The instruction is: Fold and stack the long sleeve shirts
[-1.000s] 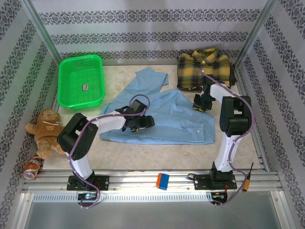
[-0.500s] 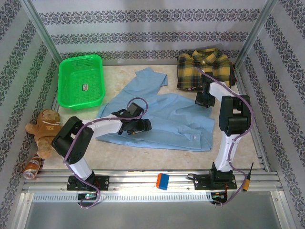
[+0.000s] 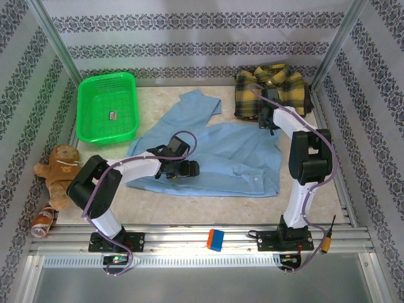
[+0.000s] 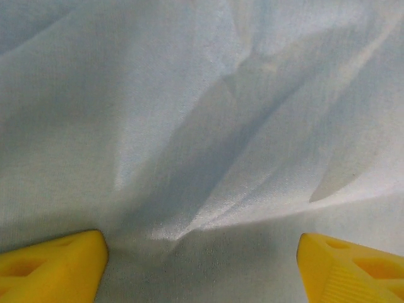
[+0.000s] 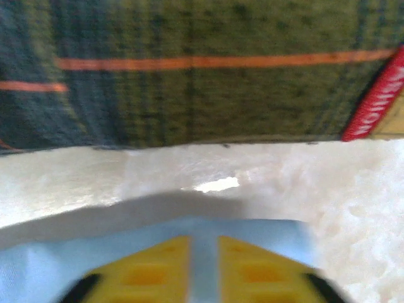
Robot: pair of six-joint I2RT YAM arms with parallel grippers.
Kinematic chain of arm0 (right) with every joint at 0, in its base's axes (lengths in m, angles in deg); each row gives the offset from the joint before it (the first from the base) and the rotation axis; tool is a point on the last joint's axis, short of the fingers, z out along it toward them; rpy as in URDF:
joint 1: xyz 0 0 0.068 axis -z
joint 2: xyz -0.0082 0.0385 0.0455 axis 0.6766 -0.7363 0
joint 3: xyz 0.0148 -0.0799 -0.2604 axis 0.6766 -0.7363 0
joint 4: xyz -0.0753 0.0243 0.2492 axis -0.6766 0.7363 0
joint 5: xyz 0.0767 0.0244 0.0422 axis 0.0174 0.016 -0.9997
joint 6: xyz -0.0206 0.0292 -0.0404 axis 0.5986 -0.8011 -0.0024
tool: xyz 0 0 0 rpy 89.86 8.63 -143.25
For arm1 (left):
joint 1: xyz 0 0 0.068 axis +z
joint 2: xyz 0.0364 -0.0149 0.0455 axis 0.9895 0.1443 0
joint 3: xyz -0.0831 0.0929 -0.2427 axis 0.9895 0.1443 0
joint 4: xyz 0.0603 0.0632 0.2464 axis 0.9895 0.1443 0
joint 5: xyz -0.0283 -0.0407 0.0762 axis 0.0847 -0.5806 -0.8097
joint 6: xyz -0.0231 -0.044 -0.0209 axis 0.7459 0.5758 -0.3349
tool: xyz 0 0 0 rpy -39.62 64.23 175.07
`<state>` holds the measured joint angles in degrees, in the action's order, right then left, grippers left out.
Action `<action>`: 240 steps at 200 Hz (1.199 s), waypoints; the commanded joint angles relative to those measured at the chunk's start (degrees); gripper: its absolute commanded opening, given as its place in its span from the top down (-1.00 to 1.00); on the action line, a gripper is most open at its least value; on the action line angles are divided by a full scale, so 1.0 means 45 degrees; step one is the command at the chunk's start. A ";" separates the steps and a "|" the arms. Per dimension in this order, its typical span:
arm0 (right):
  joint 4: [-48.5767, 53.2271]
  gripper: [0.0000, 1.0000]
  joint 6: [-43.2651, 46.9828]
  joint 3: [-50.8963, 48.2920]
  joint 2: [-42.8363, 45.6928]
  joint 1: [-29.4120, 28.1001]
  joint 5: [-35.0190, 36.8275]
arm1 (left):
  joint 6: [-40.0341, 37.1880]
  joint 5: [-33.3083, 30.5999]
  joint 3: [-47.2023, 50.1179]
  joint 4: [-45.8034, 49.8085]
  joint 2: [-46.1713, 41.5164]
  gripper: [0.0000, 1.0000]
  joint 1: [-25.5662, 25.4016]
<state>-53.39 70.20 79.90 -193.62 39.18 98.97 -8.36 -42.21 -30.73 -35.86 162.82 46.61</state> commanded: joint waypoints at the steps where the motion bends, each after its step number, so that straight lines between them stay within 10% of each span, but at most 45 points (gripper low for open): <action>1: 0.0242 0.11 -0.0941 -0.0665 0.1512 0.0432 -0.0952 | -0.0091 0.0726 -0.0078 0.2242 -0.0261 -0.66 0.0103; 39: 0.1930 -0.01 -0.2245 -0.1757 0.3657 0.0390 -0.3374 | 0.0245 0.1299 -0.2221 0.3224 -0.1605 -0.72 0.0400; 95: 0.2140 0.04 -0.4902 -0.4839 0.4244 -0.0879 -0.6950 | 0.0525 -0.2363 -0.1632 0.4675 -0.1774 -0.72 0.2968; 168: 0.3253 0.05 -0.5413 -0.6492 0.3556 -0.1059 -0.4438 | 0.1545 -0.2761 0.1051 0.3711 -0.1646 -0.69 0.2582; 240: 0.3865 0.02 -0.4622 -0.6545 0.3492 0.0198 -0.1911 | 0.3707 -0.0762 0.2260 0.3092 -0.1569 -0.67 -0.0345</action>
<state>-38.44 47.75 50.79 -177.60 37.78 83.21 2.44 -53.03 -24.37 -21.39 155.19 48.01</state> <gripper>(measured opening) 0.485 0.838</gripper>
